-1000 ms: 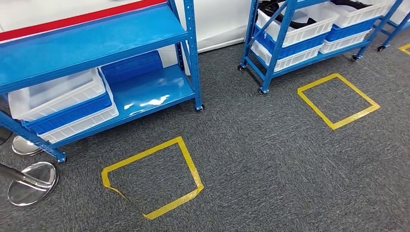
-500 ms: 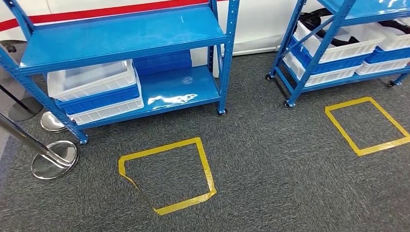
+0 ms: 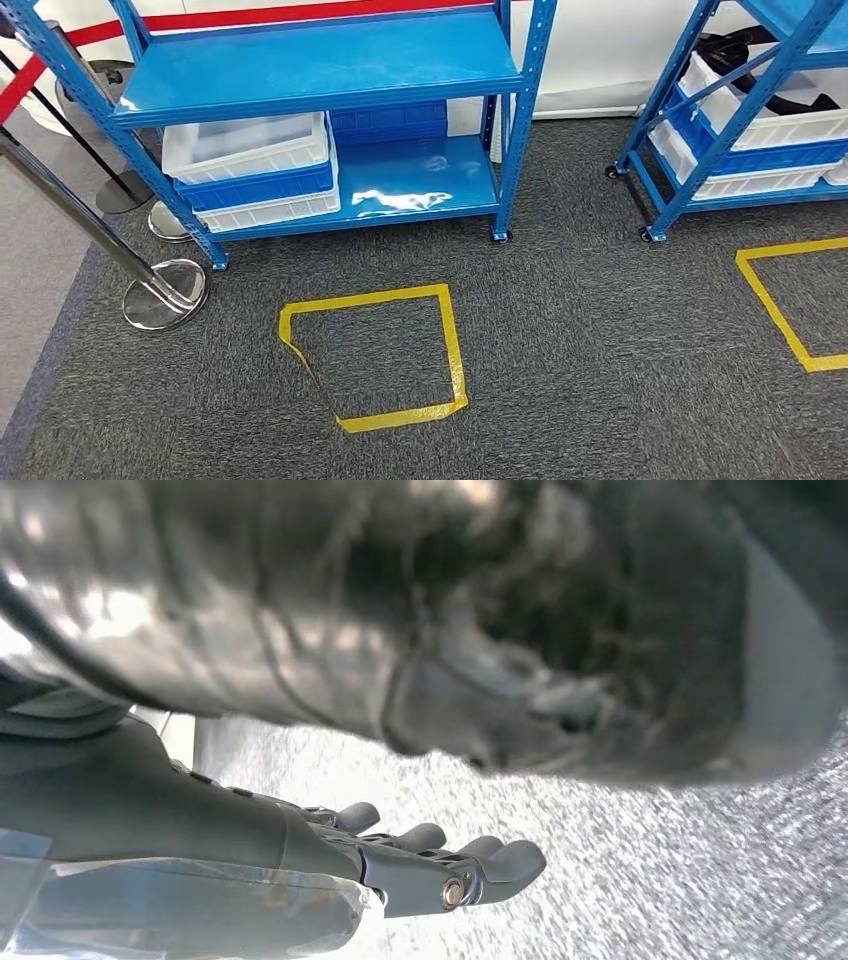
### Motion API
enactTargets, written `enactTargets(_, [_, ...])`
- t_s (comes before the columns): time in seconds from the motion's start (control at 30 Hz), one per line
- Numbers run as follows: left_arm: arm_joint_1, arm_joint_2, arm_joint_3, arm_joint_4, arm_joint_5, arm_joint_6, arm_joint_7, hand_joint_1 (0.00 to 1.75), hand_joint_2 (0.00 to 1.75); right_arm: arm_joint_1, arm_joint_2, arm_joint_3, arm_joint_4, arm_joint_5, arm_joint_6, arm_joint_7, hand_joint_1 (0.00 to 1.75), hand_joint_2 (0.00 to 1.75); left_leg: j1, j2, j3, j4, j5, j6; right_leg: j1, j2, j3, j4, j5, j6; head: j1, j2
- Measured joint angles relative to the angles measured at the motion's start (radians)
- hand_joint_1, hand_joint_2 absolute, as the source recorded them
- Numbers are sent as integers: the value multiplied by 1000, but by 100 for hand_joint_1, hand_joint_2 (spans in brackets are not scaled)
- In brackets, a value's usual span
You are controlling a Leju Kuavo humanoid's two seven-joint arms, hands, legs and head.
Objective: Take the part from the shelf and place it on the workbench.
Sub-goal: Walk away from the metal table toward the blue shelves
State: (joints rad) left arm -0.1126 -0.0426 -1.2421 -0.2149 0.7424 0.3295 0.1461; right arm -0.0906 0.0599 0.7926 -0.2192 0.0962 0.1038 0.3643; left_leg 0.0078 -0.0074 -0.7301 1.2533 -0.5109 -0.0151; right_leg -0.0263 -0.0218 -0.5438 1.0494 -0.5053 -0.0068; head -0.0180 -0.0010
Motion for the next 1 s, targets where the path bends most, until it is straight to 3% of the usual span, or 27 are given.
enactTargets(0.03, [1, 0, 0, 0, 0, 0, 0, 0, 0, -1, 0, 2, 0, 0, -2, 0, 0, 0, -1, 2, 34, -67, 36, 5, 0, -3, 4, 0, -3, 1, 0, 0])
enactTargets(0.1, [0, 0, 0, 0, 1, 0, -1, 0, 0, -3, 0, 5, 0, 0, -3, 0, 0, 0, -7, 6, 95, -181, 73, 17, 3, -8, 9, -1, -8, 8, 0, 0])
enactTargets(0.2, [-1, 0, 0, 0, 6, -1, -4, 0, 0, -6, 0, 7, 0, 0, -17, -5, 0, 0, -14, 6, 115, -222, 70, 29, 5, -10, 15, -10, -10, 24, 1, 0])
enactTargets(0.27, [2, 1, 0, 0, 13, -2, -4, 0, 0, -7, 0, 9, -1, 0, -43, -14, 0, 0, -9, 4, 127, -240, 74, 37, 4, -4, 18, -4, -19, 35, 1, 0])
enactTargets(0.33, [1, 1, 0, 0, 18, -2, -4, 0, 0, -7, -3, 13, -1, 0, -64, -23, 0, 0, -3, 3, 141, -256, 78, 47, 3, 7, -14, 64, -57, 41, 4, 0])
enactTargets(0.4, [-2, 1, 0, 0, 19, -2, -4, 0, 0, -7, -7, 19, -1, -1, -68, -31, 0, 0, -5, 1, 144, -258, 76, 55, 4, 13, -80, 179, -104, 43, 6, 0])
enactTargets(0.43, [-2, 1, 0, 0, 19, -1, -5, 0, 0, -6, -9, 22, -1, -3, -66, -35, 0, 0, -6, 0, 145, -257, 73, 57, 4, 14, -106, 220, -112, 44, 7, 0])
enactTargets(0.47, [-1, 1, 0, 0, 19, -1, -5, 0, 0, -6, -12, 23, -1, -4, -63, -37, 0, 0, -6, -3, 147, -256, 71, 57, 3, 14, -118, 229, -101, 45, 7, 0])
enactTargets(0.5, [0, 1, 0, 0, 19, 0, -5, 0, 0, -6, -15, 23, -1, -6, -59, -39, 0, 0, -5, -6, 149, -254, 68, 56, 1, 14, -113, 207, -74, 46, 7, 0])
enactTargets(0.57, [1, 0, 0, 0, 19, 0, -6, 0, 0, -6, -20, 25, -1, -7, -56, -39, 0, 0, -6, -13, 150, -242, 59, 48, -3, 17, -69, 100, -6, 48, 7, 0])
enactTargets(0.63, [-1, 0, 0, 0, 19, 1, -7, 0, 0, -6, -22, 28, -1, -7, -55, -39, 0, 0, -9, -18, 143, -224, 49, 37, -4, 23, -40, 24, 21, 42, 8, 0])
enactTargets(0.73, [-1, 1, 0, 0, 19, 3, -8, 0, 0, -5, -23, 29, -1, -10, -55, -39, 0, 0, -9, -19, 138, -216, 43, 23, -1, 25, -37, 11, 17, 23, 8, 0])
enactTargets(0.8, [0, 1, 0, 0, 19, 3, -9, 0, 0, -5, -23, 30, -1, -13, -55, -38, 0, 0, -6, -12, 125, -183, 20, 13, -3, 23, -30, 6, 19, 13, 4, 0])
enactTargets(0.9, [-1, 1, 0, 0, 19, 4, -12, 0, 0, -6, -23, 31, -1, -15, -56, -34, 0, 0, -2, -3, 46, -23, -56, 0, -2, 19, -25, 4, 18, 3, -3, 0])
enactTargets(0.93, [0, 1, 0, 0, 19, 4, -13, 0, 0, -6, -23, 32, -1, -15, -57, -32, 0, 0, -1, -3, 21, 24, -67, -1, -2, 18, -23, 4, 16, 1, -3, 0])
enactTargets(0.97, [0, 1, 0, 0, 20, 4, -14, 0, 0, -6, -22, 33, -1, -16, -57, -30, 0, 0, -1, -2, 9, 41, -62, -2, -1, 17, -21, 4, 14, 0, -3, 0])
enactTargets(1.0, [1, 1, 0, 0, 20, 4, -14, 0, 0, -5, -22, 34, -1, -17, -58, -29, 0, 0, 0, -1, 14, 23, -38, 0, -1, 17, -18, 4, 12, 0, -3, 0])
